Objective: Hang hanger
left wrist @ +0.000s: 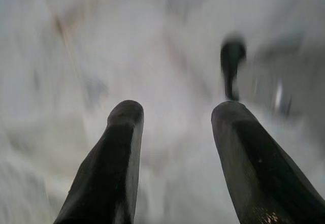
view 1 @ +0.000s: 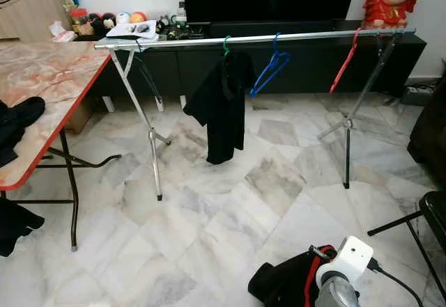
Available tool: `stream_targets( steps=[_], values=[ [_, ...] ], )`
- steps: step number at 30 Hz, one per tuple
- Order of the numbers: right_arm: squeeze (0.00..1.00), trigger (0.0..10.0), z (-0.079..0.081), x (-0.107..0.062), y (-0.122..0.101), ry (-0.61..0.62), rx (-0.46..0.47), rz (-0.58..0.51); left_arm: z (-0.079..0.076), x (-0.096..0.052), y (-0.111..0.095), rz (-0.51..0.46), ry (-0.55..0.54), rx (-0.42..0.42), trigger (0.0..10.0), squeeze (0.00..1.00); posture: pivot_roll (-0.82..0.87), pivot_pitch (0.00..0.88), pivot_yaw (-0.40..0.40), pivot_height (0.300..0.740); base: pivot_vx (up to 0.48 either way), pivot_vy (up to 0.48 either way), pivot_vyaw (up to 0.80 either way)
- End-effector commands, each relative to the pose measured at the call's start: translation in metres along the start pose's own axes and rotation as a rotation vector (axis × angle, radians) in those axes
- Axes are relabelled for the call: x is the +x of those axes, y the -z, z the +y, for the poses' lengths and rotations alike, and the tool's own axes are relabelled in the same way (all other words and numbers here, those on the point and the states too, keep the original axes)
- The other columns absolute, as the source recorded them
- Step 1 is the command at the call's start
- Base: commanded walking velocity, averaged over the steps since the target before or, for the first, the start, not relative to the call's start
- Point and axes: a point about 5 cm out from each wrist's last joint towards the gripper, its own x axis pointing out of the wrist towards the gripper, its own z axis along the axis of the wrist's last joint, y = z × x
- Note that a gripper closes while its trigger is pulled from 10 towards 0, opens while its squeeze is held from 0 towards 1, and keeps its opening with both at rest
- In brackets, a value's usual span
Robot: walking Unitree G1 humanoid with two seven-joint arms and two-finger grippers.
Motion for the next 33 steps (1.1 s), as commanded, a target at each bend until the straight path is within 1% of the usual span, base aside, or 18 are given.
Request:
stream_targets(
  steps=[1,3,5,7,10,11,12,13,15,17,20,21,22,23,25,26,29,33],
  values=[
    [0.00,10.0,0.003,0.000,-0.008,-0.022,-0.016,-0.047,-0.005,-0.001,0.010,0.021,0.026,-0.041,10.0,0.00,0.11,0.035,0.026,0.740,0.000,0.000,0.00],
    [0.00,10.0,0.003,0.001,-0.011,-0.026,-0.024,-0.055,-0.009,-0.001,0.013,0.023,0.045,-0.056,10.0,0.00,0.11,0.029,0.019,0.740,0.000,0.000,0.00],
    [0.00,10.0,0.005,0.003,-0.015,-0.032,-0.022,-0.070,-0.011,-0.001,0.012,0.013,0.057,-0.028,10.0,0.00,0.11,0.027,0.018,0.740,0.000,0.000,0.00],
    [0.00,10.0,0.010,0.005,-0.021,-0.039,-0.012,-0.084,-0.011,0.000,0.009,0.008,0.065,-0.031,10.0,0.00,0.11,0.024,0.022,0.740,0.000,0.000,0.00],
    [0.00,10.0,0.014,0.005,-0.028,-0.051,-0.005,-0.114,-0.008,-0.001,0.012,0.024,0.057,-0.023,10.0,0.00,0.09,0.026,0.027,0.740,0.000,0.000,0.00],
    [0.00,10.0,0.015,0.003,-0.035,-0.062,0.016,-0.157,-0.007,-0.001,0.014,0.031,0.056,-0.024,10.0,0.00,0.09,0.026,0.027,0.740,0.000,0.000,0.00],
    [0.00,10.0,0.015,0.002,-0.038,-0.066,0.022,-0.171,-0.008,-0.001,0.015,0.032,0.057,-0.024,10.0,0.00,0.08,0.021,0.027,0.740,0.000,0.000,0.00],
    [0.00,10.0,0.013,0.000,-0.045,-0.075,0.017,-0.225,-0.008,-0.002,0.017,0.034,0.063,-0.024,10.0,0.00,0.07,0.017,0.028,0.740,0.000,0.000,0.00],
    [0.00,10.0,0.012,-0.003,-0.051,-0.081,0.010,-0.272,-0.007,-0.002,0.019,0.037,0.066,-0.026,10.0,0.00,0.07,0.011,0.028,0.740,0.000,0.000,0.00],
    [0.00,10.0,0.007,-0.005,-0.053,-0.064,-0.009,-0.306,-0.007,-0.003,0.021,0.047,0.061,-0.019,10.0,0.00,0.08,0.006,0.027,0.740,0.000,0.000,0.00],
    [0.00,10.0,0.002,-0.015,-0.052,-0.050,-0.041,-0.354,-0.004,-0.003,0.021,0.045,0.057,-0.015,10.0,0.00,0.08,0.000,0.023,0.740,0.000,0.000,0.00],
    [0.00,10.0,0.001,-0.026,-0.050,-0.075,-0.094,-0.395,-0.002,-0.003,0.022,0.040,0.051,-0.023,10.0,0.00,0.08,0.000,0.023,0.740,0.000,0.000,0.00],
    [0.00,10.0,0.001,-0.026,-0.050,-0.075,-0.094,-0.395,-0.002,-0.003,0.022,0.040,0.051,-0.023,10.0,0.00,0.08,0.000,0.023,0.740,0.000,0.000,0.00],
    [0.00,10.0,0.000,-0.035,-0.047,-0.096,-0.147,-0.426,0.000,-0.004,0.023,0.039,0.046,-0.030,10.0,0.00,0.08,0.000,0.025,0.740,0.000,0.000,0.00],
    [0.00,10.0,-0.001,-0.042,-0.047,-0.111,-0.185,-0.453,0.001,-0.004,0.024,0.042,0.045,-0.029,10.0,0.00,0.08,0.000,0.027,0.740,0.000,0.000,0.00],
    [0.00,10.0,-0.001,-0.050,-0.048,-0.139,-0.226,-0.487,0.002,-0.005,0.025,0.045,0.045,-0.025,10.0,0.00,0.07,0.000,0.031,0.740,0.000,0.000,0.00],
    [0.00,10.0,-0.003,-0.058,-0.054,-0.160,-0.271,-0.535,0.005,-0.006,0.027,0.051,0.042,-0.019,10.0,0.00,0.06,0.000,0.033,0.740,0.000,0.000,0.00],
    [0.00,10.0,-0.009,-0.060,-0.065,-0.136,-0.276,-0.554,0.000,-0.005,0.026,0.043,0.054,-0.014,10.0,0.00,0.06,0.000,0.033,0.740,0.000,0.000,0.00]
  ],
)
